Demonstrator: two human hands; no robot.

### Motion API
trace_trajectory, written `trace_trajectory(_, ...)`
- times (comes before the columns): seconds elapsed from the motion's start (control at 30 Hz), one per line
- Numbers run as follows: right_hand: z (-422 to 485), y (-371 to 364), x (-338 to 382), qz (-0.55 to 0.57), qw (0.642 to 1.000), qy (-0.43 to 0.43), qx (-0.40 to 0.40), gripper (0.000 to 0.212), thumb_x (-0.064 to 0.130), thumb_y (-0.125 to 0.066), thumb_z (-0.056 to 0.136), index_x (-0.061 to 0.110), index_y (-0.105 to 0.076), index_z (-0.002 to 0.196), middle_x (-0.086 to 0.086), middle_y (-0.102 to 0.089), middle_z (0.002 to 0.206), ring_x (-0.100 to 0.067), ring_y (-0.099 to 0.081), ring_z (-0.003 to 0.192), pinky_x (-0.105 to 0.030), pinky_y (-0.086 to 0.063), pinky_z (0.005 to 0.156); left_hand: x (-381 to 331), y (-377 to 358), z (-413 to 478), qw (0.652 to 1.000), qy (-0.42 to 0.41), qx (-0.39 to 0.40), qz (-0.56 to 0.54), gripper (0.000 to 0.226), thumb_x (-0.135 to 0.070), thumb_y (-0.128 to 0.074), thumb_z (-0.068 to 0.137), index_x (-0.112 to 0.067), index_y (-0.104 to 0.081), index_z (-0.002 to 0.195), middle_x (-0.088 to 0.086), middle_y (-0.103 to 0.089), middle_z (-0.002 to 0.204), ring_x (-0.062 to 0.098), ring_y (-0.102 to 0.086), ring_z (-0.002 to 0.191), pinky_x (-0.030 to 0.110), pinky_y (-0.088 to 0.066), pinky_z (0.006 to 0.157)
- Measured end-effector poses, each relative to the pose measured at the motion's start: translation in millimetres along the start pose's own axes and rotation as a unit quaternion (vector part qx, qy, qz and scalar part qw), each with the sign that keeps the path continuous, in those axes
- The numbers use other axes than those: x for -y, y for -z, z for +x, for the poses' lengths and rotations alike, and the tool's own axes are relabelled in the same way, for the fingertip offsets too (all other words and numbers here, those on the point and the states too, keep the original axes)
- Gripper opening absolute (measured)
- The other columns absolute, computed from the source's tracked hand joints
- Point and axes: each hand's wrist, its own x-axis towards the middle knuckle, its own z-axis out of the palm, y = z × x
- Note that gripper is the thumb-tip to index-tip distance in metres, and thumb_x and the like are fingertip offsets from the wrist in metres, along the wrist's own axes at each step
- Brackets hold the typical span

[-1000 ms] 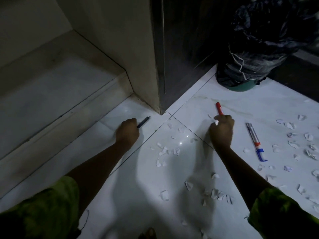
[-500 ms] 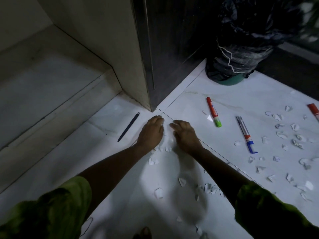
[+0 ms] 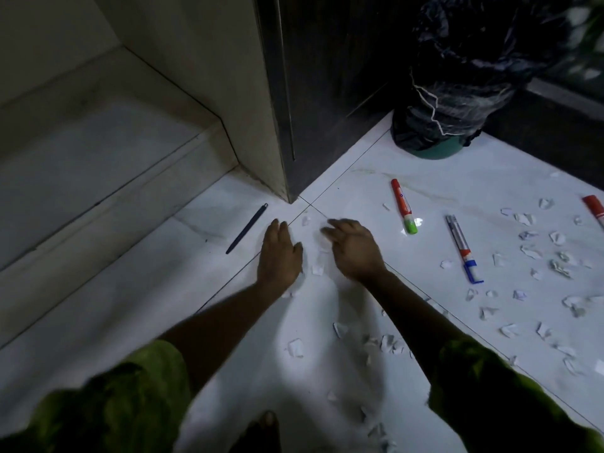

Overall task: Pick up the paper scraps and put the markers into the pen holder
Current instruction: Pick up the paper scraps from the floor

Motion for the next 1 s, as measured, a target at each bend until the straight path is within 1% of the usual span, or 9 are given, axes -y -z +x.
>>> trace_trajectory(0.07,20.7,-3.5,14.6,-0.005,0.999,0.028,0.042,0.043,0.015,-0.043,0.089,0.014,-0.052,0.131,-0.011,-0.045,0.144,-0.034,-0.039,0.133,-0.047,-0.036,0.106,5.3,-19.7,-18.9,0.994,0.052,-0.071,-0.06,0.058,-0.009,-0.047,0.093,0.005,-0.02,0.143,0.02,-0.018,0.155,0.03,-0.021,0.144,0.037,-0.024,0.118)
trace_trajectory(0.17,38.9,-15.3,26.2,-0.067,0.99,0.059,0.108,0.043,0.02,-0.039,0.095,0.017,-0.043,0.138,-0.007,-0.033,0.152,-0.028,-0.028,0.139,-0.042,-0.029,0.109,9.8,-34.4,-45.4,0.974,0.094,-0.134,-0.158,0.055,0.0,-0.046,0.092,0.005,-0.024,0.142,0.021,-0.026,0.152,0.03,-0.027,0.142,0.039,-0.025,0.118)
trace_trajectory(0.23,34.2,-21.5,23.1,-0.063,0.991,0.051,0.106,0.039,0.018,-0.043,0.093,0.01,-0.051,0.131,-0.014,-0.042,0.145,-0.03,-0.039,0.133,-0.041,-0.034,0.105,14.4,-37.4,-53.7,0.974,0.078,-0.136,-0.163,0.051,-0.001,-0.043,0.093,0.003,-0.027,0.142,0.019,-0.03,0.151,0.029,-0.029,0.141,0.043,-0.027,0.117)
trace_trajectory(0.33,-4.4,-25.8,17.2,-0.073,0.989,0.103,0.076,0.029,0.015,-0.051,0.081,0.004,-0.067,0.103,-0.022,-0.065,0.113,-0.035,-0.064,0.102,-0.04,-0.052,0.082,25.4,-34.6,-54.4,0.981,0.041,-0.112,-0.153,0.047,-0.005,-0.042,0.095,0.0,-0.031,0.141,0.017,-0.032,0.151,0.027,-0.029,0.142,0.043,-0.028,0.117)
trace_trajectory(0.43,-54.0,-25.5,1.9,-0.127,0.982,0.125,0.057,0.023,0.019,-0.05,0.077,0.008,-0.064,0.092,-0.016,-0.067,0.102,-0.03,-0.063,0.097,-0.033,-0.051,0.08,29.6,-31.8,-50.2,0.986,-0.001,-0.068,-0.151,0.046,-0.008,-0.042,0.096,-0.002,-0.033,0.14,0.015,-0.031,0.152,0.024,-0.026,0.143,0.038,-0.022,0.119)
trace_trajectory(0.6,-101.6,-15.4,-43.0,-0.106,0.993,0.003,-0.051,0.02,0.009,-0.063,0.073,0.003,-0.061,0.092,-0.018,-0.065,0.1,-0.035,-0.054,0.102,-0.037,-0.044,0.089,18.4,-50.4,-46.5,0.993,-0.089,-0.027,-0.078,0.045,-0.011,-0.04,0.097,-0.002,-0.034,0.14,0.013,-0.031,0.152,0.023,-0.023,0.144,0.027,-0.011,0.116)
trace_trajectory(0.77,-128.9,8.3,-54.4,0.004,0.993,-0.099,-0.069,0.025,0.013,-0.054,0.078,0.002,-0.066,0.097,-0.017,-0.066,0.103,-0.036,-0.059,0.098,-0.036,-0.047,0.087,-16.0,-76.1,-64.2,0.982,-0.138,0.05,-0.119,0.041,-0.011,-0.04,0.097,-0.001,-0.042,0.136,0.014,-0.039,0.148,0.024,-0.032,0.14,0.038,-0.023,0.119)
trace_trajectory(0.87,-156.2,18.6,-49.4,0.071,0.979,-0.145,-0.121,0.041,0.028,-0.044,0.083,0.005,-0.061,0.111,-0.017,-0.061,0.116,-0.028,-0.049,0.11,-0.036,-0.041,0.095,-9.7,-73.3,-83.9,0.99,-0.116,-0.023,-0.082,0.047,-0.02,-0.036,0.092,0.002,-0.045,0.133,0.019,-0.046,0.142,0.03,-0.04,0.136,0.04,-0.023,0.117)
trace_trajectory(1.0,-194.1,4.9,-43.5,0.055,0.971,-0.209,-0.1,0.07,0.059,-0.042,0.081,0.013,-0.039,0.134,-0.018,-0.044,0.14,-0.033,-0.037,0.13,-0.048,-0.032,0.107,20.9,-70.8,-125.9,0.99,-0.024,-0.137,0.03,0.063,-0.04,-0.026,0.091,0.001,-0.041,0.136,0.019,-0.04,0.146,0.031,-0.034,0.139,0.044,-0.023,0.115)
